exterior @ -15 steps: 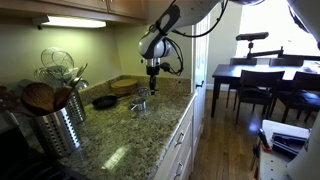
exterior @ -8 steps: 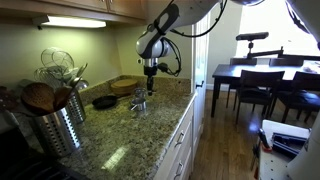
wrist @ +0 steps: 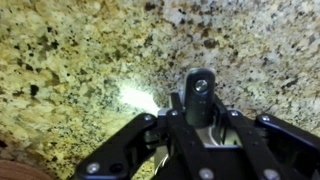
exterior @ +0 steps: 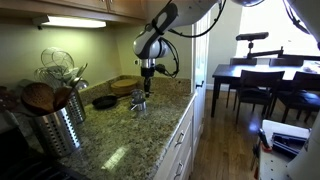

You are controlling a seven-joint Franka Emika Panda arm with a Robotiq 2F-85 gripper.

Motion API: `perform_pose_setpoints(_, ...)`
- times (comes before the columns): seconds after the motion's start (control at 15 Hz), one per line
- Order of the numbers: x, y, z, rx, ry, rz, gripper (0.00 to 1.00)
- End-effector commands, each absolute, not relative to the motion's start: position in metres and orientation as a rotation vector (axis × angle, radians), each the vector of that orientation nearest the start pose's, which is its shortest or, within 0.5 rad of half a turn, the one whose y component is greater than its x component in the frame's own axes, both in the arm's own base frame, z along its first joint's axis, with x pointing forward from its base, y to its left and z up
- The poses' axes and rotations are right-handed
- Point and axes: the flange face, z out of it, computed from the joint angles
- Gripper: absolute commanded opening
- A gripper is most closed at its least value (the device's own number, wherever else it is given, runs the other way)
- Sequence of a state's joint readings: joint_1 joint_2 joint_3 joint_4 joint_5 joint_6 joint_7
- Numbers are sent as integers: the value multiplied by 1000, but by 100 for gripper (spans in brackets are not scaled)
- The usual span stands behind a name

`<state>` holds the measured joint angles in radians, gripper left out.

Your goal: Put the measuring cups one inside the other

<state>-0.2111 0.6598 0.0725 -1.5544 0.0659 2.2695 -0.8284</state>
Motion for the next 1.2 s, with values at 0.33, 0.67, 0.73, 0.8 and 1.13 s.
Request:
perform_pose_setpoints(0.33,693,-92,264,-2879,-984,-90,13)
perform_pose_setpoints(0.67,691,-91,261,-2873,-990,-47,13)
perform_pose_setpoints(0.73,690,-91,260,-2872,-989,-38,13)
perform_pose_setpoints(0.8,690,-91,260,-2870,-988,-31,13)
perform_pose_setpoints(1.13,689,-90,257,-2862,-989,-9,13)
